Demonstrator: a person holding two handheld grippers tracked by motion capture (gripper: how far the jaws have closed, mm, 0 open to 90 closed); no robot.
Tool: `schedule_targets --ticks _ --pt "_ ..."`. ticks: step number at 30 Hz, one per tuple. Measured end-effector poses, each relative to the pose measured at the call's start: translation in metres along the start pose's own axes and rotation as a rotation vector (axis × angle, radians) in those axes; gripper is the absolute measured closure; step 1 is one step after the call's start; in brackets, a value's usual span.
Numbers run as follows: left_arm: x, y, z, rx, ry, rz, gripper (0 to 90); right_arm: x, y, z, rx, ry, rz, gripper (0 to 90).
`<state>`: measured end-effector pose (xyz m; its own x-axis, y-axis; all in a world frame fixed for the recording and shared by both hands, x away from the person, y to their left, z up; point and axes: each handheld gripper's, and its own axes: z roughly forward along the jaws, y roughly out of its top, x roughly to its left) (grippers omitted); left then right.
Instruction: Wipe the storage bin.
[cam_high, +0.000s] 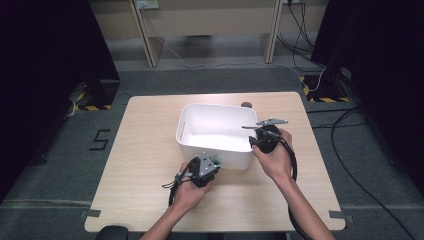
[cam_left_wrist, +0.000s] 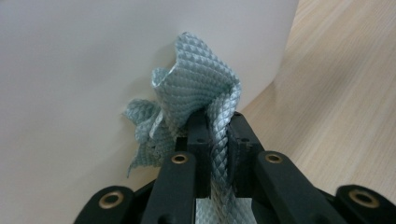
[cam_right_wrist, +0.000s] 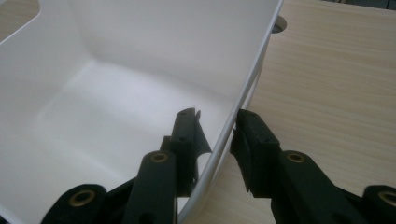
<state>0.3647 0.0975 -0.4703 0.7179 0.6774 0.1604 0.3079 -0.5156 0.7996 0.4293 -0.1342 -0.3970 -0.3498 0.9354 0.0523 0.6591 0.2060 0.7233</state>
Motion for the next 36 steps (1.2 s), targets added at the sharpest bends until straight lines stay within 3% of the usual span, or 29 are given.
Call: schedule_targets --ticks 36 --pt "-0.006 -0.009 0.02 0.061 -0.019 -0.001 81.9 0.0 0.0 0.0 0.0 0.0 0.001 70.0"
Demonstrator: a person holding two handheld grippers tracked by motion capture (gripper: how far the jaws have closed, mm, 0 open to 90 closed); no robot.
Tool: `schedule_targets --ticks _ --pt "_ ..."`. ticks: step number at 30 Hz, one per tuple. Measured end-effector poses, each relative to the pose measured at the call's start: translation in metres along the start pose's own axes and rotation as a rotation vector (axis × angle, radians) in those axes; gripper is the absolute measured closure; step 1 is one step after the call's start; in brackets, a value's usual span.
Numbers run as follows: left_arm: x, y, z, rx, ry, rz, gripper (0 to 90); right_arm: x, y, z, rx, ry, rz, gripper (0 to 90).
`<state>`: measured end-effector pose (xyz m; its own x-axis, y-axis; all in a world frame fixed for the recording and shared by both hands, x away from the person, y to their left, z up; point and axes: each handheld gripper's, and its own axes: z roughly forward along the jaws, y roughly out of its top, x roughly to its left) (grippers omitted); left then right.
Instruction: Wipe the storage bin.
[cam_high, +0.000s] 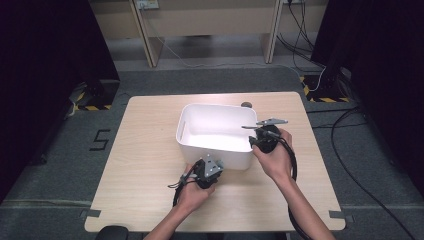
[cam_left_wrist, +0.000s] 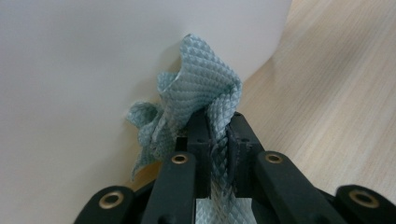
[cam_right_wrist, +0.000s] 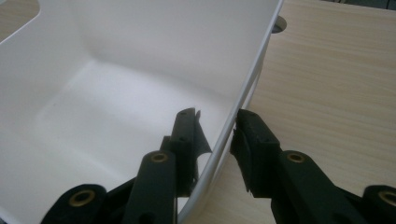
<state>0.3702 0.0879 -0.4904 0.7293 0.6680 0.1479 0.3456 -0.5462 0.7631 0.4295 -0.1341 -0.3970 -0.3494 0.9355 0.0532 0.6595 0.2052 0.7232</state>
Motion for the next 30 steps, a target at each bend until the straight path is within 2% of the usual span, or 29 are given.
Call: schedule_targets --ticks 15,19,30 --pt "-0.002 0.002 0.002 -0.003 -0.016 -0.01 82.0 0.0 0.0 0.0 0.0 0.001 0.002 70.0" --pt "-0.003 0.005 -0.001 -0.02 -0.024 -0.021 82.0 0.0 0.0 0.0 0.0 0.003 0.001 70.0" --pt "-0.003 0.019 -0.016 -0.072 -0.021 -0.018 82.0 -0.001 0.0 0.0 0.0 0.003 0.003 70.1"
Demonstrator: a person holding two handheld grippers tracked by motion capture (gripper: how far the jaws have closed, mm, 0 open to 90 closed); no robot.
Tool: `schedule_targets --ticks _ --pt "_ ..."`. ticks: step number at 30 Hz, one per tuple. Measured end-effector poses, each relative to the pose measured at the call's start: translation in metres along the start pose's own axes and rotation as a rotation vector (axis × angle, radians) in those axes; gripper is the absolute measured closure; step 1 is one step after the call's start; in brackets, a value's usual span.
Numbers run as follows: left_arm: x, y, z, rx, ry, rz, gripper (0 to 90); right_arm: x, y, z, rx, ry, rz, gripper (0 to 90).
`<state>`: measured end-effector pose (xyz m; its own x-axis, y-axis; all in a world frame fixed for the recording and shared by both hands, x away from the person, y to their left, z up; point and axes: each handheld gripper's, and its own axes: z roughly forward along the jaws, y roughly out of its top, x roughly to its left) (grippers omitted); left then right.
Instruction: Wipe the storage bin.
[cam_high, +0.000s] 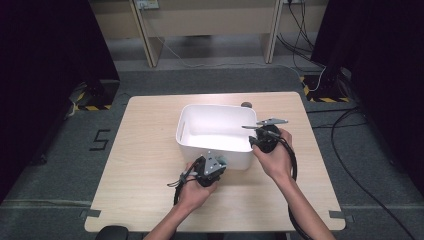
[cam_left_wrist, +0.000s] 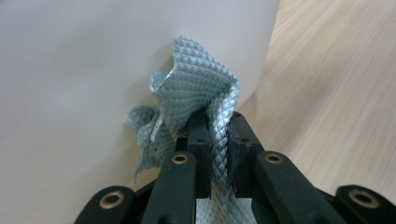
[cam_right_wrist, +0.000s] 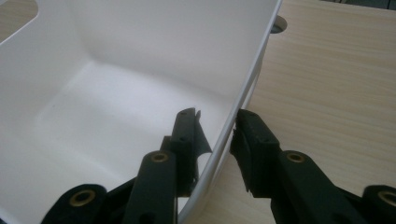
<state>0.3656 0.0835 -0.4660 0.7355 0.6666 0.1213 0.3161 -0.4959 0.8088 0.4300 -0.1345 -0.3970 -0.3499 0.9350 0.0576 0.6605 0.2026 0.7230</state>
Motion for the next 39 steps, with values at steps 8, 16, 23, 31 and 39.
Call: schedule_targets --ticks 8,16,23,31,39 --pt "-0.001 0.012 -0.01 -0.032 0.003 0.013 82.0 0.0 0.0 0.0 0.0 -0.001 0.0 70.3" --pt "-0.002 0.019 -0.015 -0.054 0.012 0.019 82.0 0.0 0.0 0.0 0.0 -0.001 -0.001 70.3" --pt "-0.002 0.024 -0.02 -0.065 0.016 0.03 82.0 0.0 0.0 0.0 0.0 -0.001 -0.001 70.3" --pt "-0.003 0.029 -0.023 -0.085 0.019 0.031 82.0 0.0 0.0 0.0 -0.001 -0.002 -0.001 70.5" --pt "-0.004 0.03 -0.023 -0.08 0.019 0.036 81.9 0.0 0.0 0.001 -0.002 -0.005 -0.003 70.8"
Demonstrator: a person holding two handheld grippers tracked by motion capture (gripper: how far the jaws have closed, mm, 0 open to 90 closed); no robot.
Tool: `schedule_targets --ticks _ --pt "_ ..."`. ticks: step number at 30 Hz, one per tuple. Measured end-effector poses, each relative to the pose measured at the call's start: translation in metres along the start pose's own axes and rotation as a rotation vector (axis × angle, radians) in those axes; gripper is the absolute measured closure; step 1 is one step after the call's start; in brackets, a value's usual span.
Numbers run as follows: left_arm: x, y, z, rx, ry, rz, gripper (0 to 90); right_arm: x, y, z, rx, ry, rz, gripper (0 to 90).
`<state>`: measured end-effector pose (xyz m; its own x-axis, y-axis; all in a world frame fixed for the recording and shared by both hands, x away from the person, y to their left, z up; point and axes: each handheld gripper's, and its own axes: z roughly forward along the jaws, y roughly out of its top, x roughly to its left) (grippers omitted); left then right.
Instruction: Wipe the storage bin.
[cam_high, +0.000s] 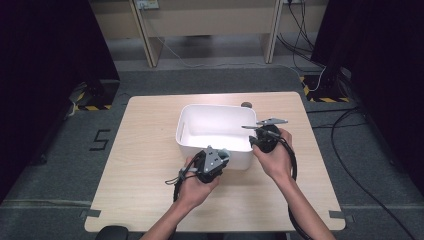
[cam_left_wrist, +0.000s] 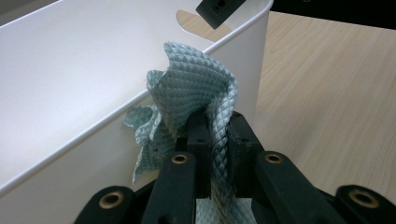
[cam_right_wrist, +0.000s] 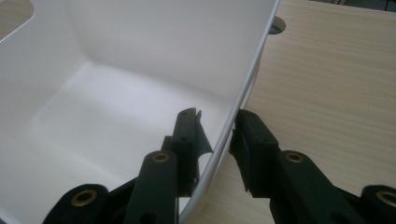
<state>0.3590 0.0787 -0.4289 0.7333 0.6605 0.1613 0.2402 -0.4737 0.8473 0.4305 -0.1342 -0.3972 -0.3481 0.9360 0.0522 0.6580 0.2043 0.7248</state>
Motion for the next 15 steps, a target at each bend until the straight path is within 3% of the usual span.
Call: schedule_targets --ticks 15 --pt "-0.0007 0.0031 0.0036 0.006 -0.005 0.004 81.9 -0.0006 0.0003 0.0002 0.002 -0.004 0.006 71.1"
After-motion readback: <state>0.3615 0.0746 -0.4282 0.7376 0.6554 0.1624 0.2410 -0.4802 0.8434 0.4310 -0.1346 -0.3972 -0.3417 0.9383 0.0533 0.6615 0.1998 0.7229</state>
